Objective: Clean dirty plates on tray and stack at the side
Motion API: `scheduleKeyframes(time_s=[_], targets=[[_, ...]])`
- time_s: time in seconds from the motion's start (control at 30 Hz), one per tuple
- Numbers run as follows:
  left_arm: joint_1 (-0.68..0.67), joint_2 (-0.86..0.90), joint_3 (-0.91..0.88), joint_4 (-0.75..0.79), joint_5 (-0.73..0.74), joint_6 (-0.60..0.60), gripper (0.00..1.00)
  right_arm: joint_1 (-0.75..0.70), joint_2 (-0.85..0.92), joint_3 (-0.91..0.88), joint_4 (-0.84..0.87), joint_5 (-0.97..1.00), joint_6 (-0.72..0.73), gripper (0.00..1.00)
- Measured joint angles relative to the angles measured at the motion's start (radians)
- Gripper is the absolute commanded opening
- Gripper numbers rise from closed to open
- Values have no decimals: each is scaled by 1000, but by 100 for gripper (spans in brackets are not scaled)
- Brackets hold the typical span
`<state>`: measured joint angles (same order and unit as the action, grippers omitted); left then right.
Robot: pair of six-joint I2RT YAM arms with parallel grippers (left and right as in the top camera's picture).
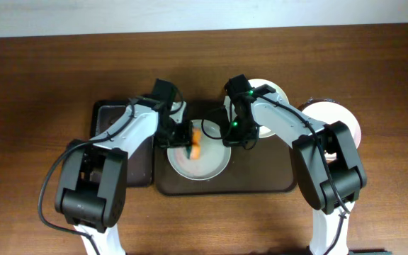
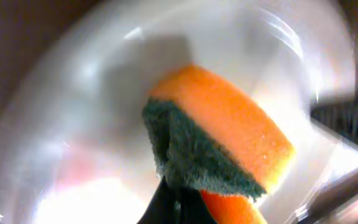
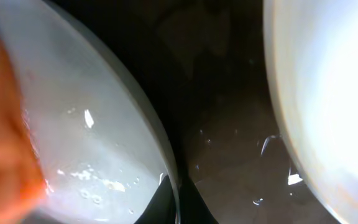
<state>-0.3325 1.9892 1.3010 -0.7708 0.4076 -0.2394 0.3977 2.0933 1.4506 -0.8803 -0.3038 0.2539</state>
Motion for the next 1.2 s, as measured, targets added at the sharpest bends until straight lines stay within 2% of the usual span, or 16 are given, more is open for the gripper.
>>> scheduleKeyframes(time_s=[0.07, 0.23, 0.3, 0.43, 0.53, 0.6, 0.77, 0.97, 1.1, 1.2], targets=[[-55, 0, -1, -93, 41, 37, 0, 0, 0, 0, 0, 0, -1, 4], [-90, 0, -1, -97, 51, 46, 0, 0, 0, 0, 0, 0, 0, 4], [-92, 0, -3, -56, -5, 26, 0, 0, 0, 0, -1, 0, 0, 4], [-93, -5, -7, 132, -129, -23, 0, -1, 0, 0, 6, 7, 5, 4], [-93, -5, -8, 203, -173, -34, 0, -1, 0, 0, 4, 7, 6, 4], [-93, -5, -8, 220, -201, -37, 7, -1, 0, 0, 4, 7, 6, 4], [-93, -5, -8, 253, -274, -42, 0, -1, 0, 0, 4, 7, 5, 4], [-93, -5, -8, 259, -249, -42, 0, -1, 0, 0, 4, 7, 5, 4], [-86, -5, -8, 282, -115, 63, 0, -1, 0, 0, 0, 7, 5, 4], [-85, -5, -8, 282, -93, 106, 0, -1, -2, 0, -2, 7, 5, 4]])
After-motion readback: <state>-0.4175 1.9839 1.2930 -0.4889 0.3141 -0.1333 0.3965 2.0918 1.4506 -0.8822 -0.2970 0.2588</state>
